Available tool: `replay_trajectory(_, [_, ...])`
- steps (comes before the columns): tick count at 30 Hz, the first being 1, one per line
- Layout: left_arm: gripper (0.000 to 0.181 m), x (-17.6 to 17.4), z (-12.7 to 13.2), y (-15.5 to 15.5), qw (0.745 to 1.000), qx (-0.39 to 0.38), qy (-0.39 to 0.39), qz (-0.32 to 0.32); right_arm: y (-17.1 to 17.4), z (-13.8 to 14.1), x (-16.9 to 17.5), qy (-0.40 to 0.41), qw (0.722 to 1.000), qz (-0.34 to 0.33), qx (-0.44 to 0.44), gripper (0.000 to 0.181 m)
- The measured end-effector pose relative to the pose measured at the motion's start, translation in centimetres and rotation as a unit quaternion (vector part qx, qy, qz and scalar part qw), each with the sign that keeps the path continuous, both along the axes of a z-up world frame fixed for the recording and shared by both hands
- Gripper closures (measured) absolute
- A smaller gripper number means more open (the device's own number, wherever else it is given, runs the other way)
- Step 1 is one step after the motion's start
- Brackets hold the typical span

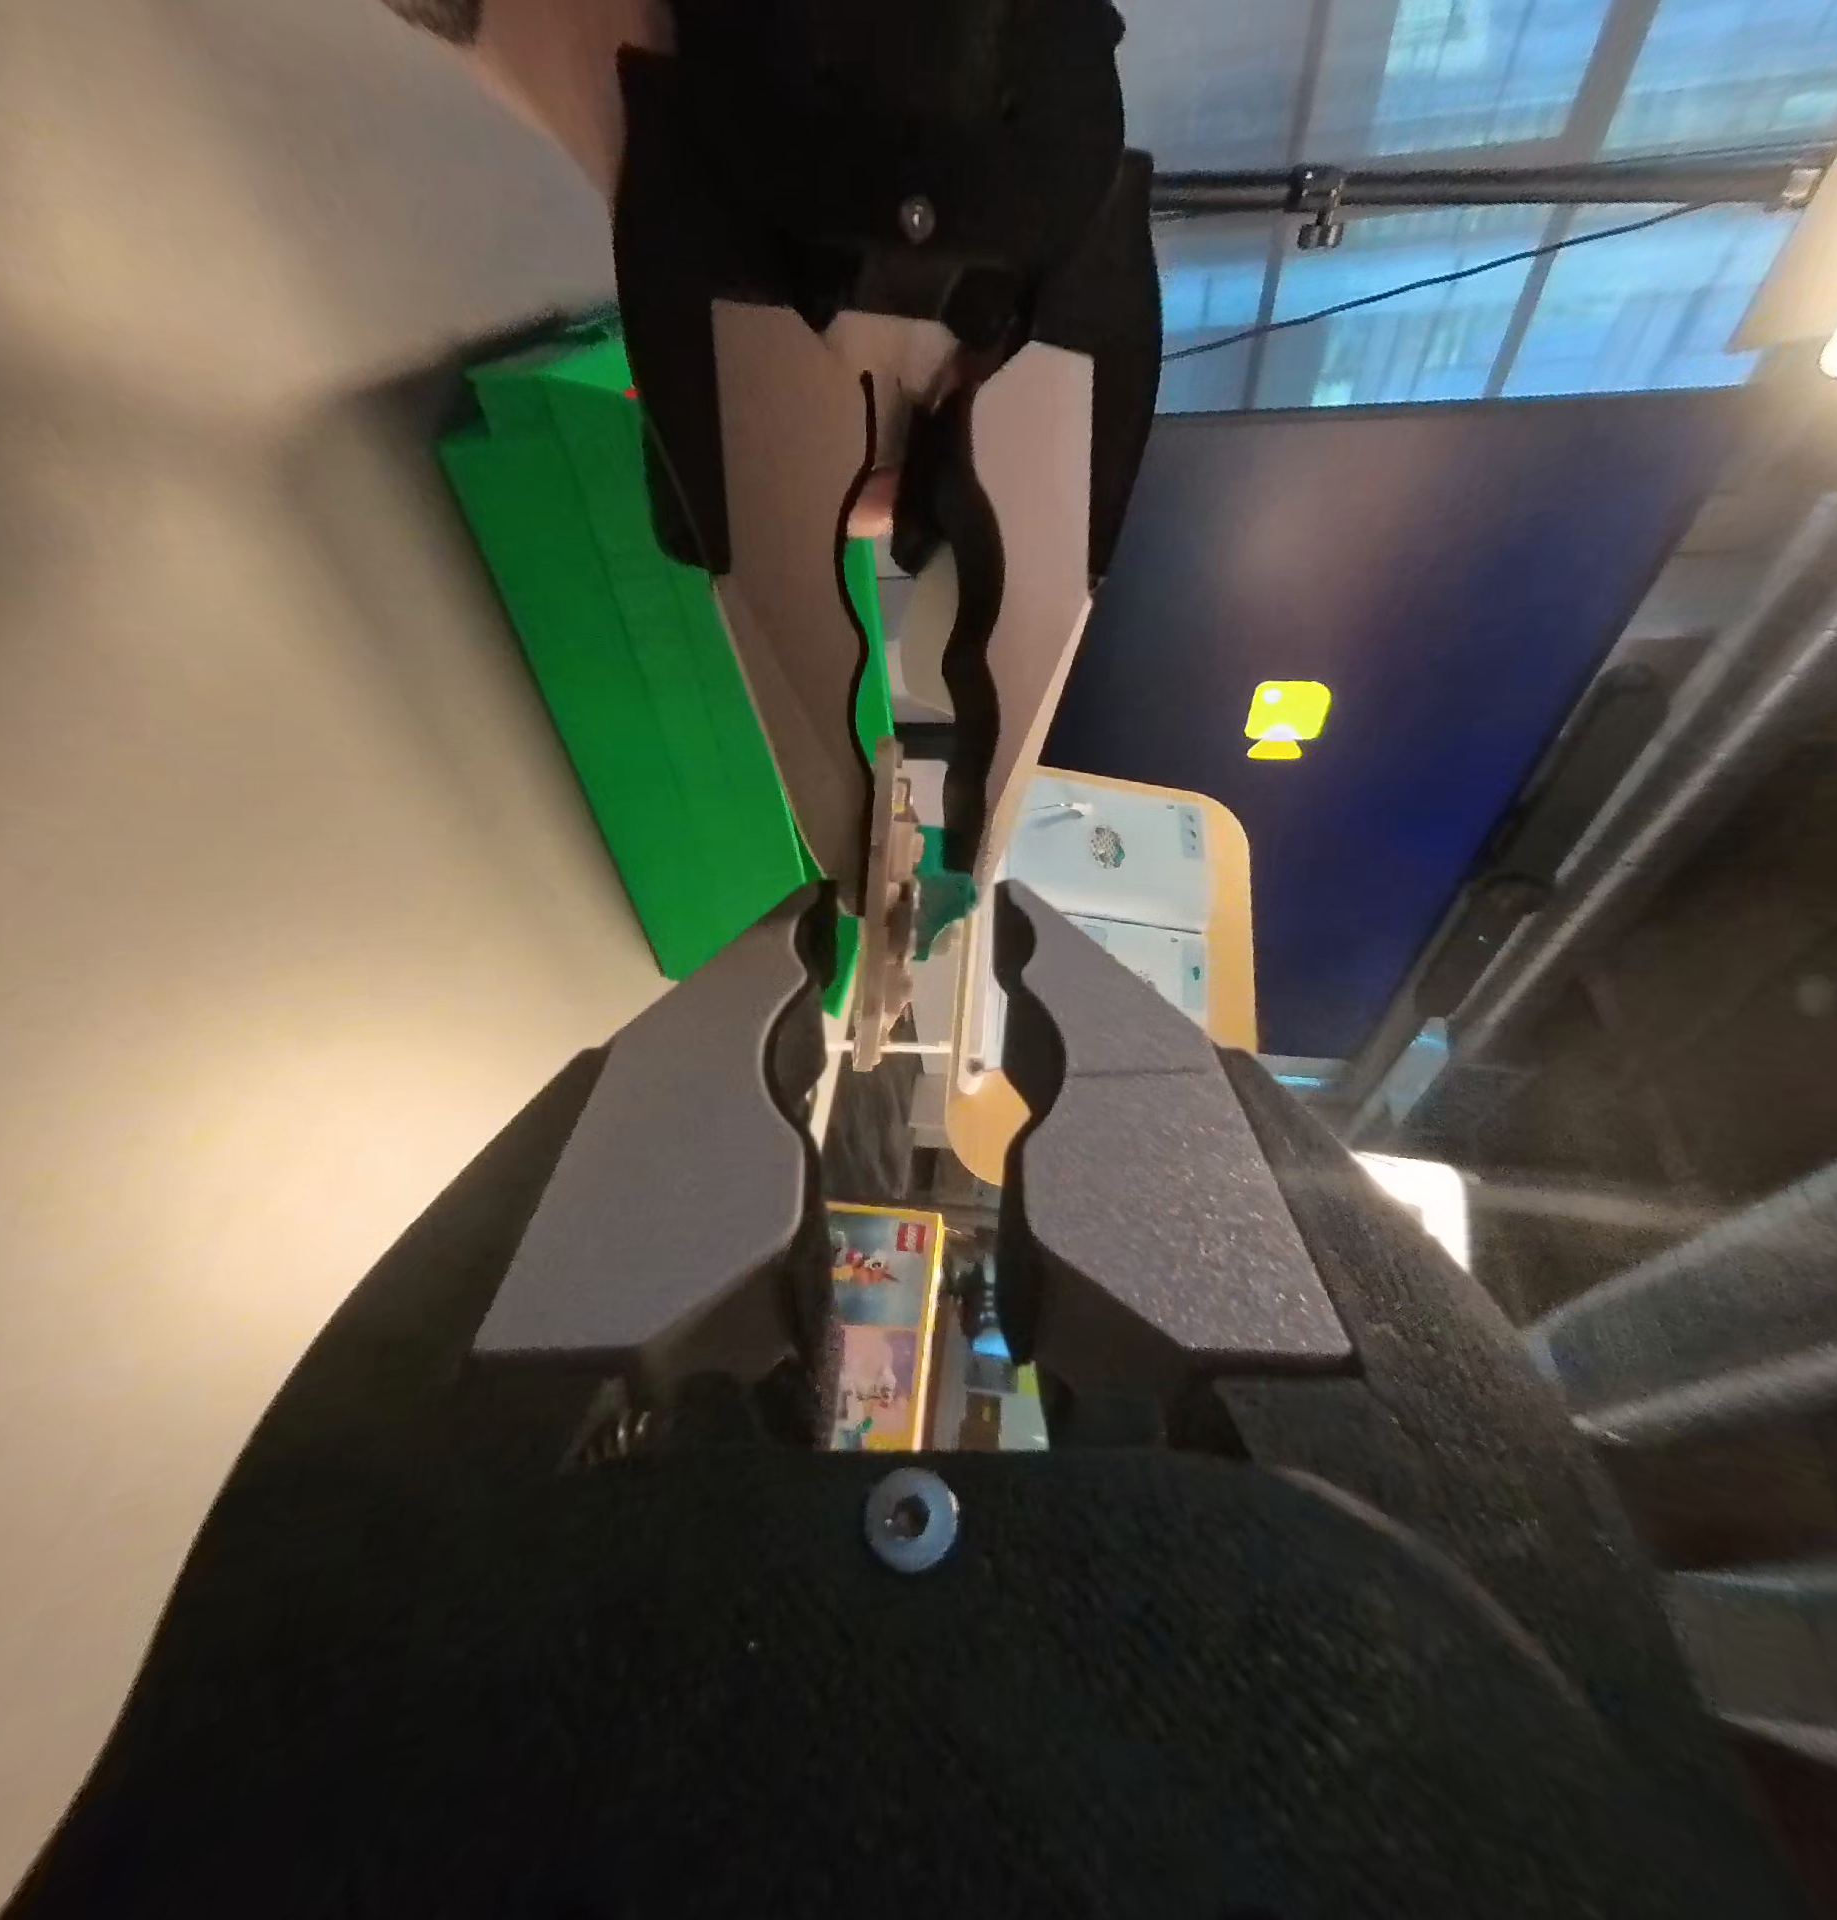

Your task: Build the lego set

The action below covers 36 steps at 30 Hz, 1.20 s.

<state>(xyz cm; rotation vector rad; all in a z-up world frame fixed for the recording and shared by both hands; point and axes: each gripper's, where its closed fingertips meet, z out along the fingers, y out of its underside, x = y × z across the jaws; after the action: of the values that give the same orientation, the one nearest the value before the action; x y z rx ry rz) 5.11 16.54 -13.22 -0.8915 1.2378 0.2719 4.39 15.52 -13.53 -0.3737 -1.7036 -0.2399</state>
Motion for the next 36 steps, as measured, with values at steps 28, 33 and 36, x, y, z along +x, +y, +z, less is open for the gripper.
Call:
replay_trajectory(28, [0.165,1.4,-3.7,3.1,0.999,-0.018,0.036,0.014,3.4,-4.1,2.9,0.06,0.998,-0.011,-0.021,0.143])
replay_trajectory(33, [0.165,2.1,-3.2,4.9,1.0,-0.006,0.025,0.014,5.3,-3.5,3.3,0.133,0.991,-0.024,0.011,0.169])
replay_trajectory(36, [0.161,2.8,-3.1,7.1,1.0,-0.009,0.012,0.026,7.6,-3.3,3.8,0.181,0.982,-0.048,0.015,0.17])
